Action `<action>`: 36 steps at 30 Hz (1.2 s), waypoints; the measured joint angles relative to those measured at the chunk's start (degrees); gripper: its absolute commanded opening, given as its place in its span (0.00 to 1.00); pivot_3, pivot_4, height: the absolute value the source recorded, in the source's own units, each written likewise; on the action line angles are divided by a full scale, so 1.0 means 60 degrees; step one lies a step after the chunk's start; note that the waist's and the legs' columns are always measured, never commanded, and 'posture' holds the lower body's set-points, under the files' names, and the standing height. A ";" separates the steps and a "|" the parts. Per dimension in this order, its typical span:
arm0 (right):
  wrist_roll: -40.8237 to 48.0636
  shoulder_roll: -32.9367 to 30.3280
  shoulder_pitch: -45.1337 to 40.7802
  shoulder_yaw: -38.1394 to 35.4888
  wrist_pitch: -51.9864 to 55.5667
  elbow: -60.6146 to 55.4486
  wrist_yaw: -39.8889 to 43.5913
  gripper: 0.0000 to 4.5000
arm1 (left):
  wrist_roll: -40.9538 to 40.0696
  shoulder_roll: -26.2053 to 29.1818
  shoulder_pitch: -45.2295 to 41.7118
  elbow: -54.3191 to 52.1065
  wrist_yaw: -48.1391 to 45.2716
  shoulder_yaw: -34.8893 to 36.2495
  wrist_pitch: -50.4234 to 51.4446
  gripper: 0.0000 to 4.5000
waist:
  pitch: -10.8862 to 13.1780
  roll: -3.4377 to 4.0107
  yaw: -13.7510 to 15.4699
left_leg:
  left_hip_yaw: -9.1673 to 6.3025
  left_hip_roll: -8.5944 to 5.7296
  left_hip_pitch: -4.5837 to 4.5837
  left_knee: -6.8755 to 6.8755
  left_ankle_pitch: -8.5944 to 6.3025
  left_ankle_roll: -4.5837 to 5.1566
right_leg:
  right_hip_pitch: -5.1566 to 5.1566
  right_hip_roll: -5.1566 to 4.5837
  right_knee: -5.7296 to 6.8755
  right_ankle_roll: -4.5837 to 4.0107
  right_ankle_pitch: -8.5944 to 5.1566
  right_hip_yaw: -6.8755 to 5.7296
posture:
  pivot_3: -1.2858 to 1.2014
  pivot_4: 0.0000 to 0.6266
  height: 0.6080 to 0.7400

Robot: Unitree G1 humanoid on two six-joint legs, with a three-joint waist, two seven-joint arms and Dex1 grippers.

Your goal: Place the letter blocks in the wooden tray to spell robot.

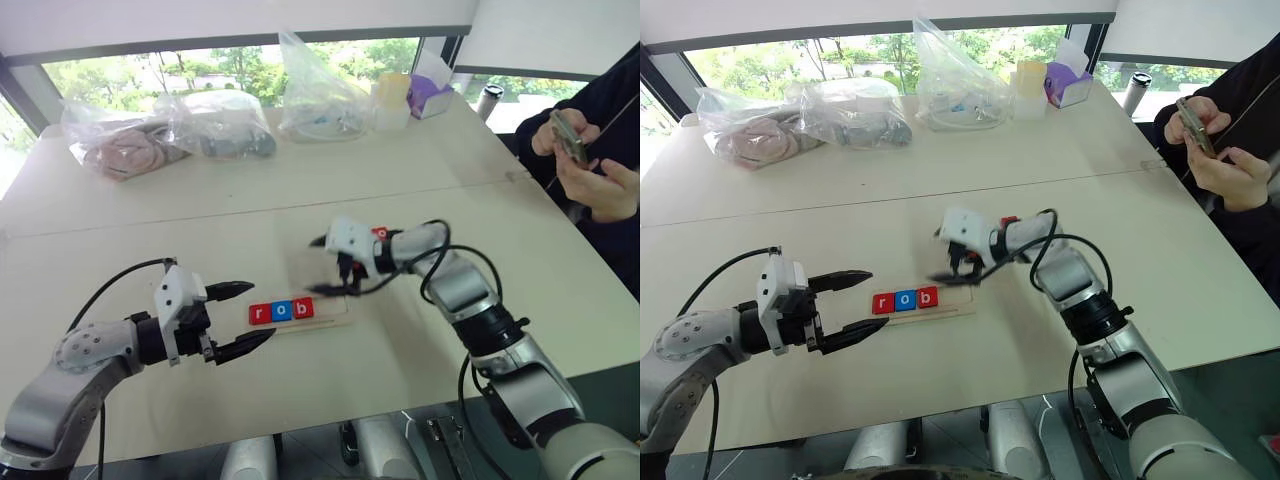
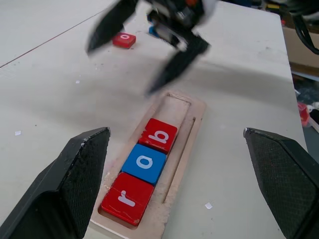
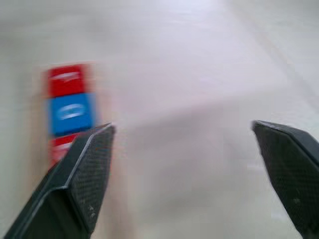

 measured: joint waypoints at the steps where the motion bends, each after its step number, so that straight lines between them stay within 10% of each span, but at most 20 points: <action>1: -0.0046 0.0143 -0.0054 -0.0275 0.0249 0.0132 -0.0602 0.99 | 0.0000 -0.0003 -0.0018 0.0009 -0.0003 -0.0011 -0.0006 1.00 | -0.0001 -0.0001 0.0000 | 0.0000 0.0000 -0.0012 0.0001 0.0000 0.0000 | -0.0010 0.0000 0.0002 -0.0017 0.0011 0.0000 | 0.52 0.24 1.00; 8: -0.0425 0.0811 0.0194 -0.1842 0.2315 0.0788 -0.4255 0.99 | 0.0011 -0.0067 -0.0292 0.0219 -0.0113 -0.0261 -0.0133 1.00 | -0.0002 -0.0002 0.0001 | 0.0001 -0.0003 -0.0102 0.0007 0.0003 0.0000 | -0.0094 0.0003 0.0007 -0.0029 0.0026 0.0005 | 0.52 0.24 1.00; 26: 0.0069 0.1474 0.0715 -0.2358 0.4331 0.0299 -0.5892 0.99 | 0.0123 -0.0066 -0.0525 0.0295 -0.0092 -0.0381 -0.0177 1.00 | -0.0004 -0.0001 -0.0011 | -0.0004 0.0000 -0.0093 0.0009 0.0004 0.0003 | -0.0087 0.0014 0.0015 -0.0026 0.0025 0.0006 | 0.52 0.24 1.00; 34: 0.0462 0.1631 0.0848 -0.2849 0.5399 -0.0397 -0.6243 0.27 | 0.0228 -0.0148 -0.0677 0.0491 -0.0082 -0.0431 -0.0211 1.00 | -0.0005 -0.0002 -0.0009 | -0.0005 0.0000 -0.0092 0.0010 0.0004 0.0003 | -0.0085 0.0014 0.0015 -0.0020 0.0021 0.0004 | 0.52 0.24 1.00; 36: 0.0585 0.1646 0.0986 -0.2876 0.5687 -0.0744 -0.6271 0.26 | 0.0280 -0.0195 -0.0769 0.0516 -0.0083 -0.0503 -0.0222 1.00 | -0.0006 -0.0001 -0.0010 | -0.0006 0.0000 -0.0092 0.0010 0.0004 0.0003 | -0.0084 0.0014 0.0015 -0.0020 0.0021 0.0004 | 0.52 0.24 1.00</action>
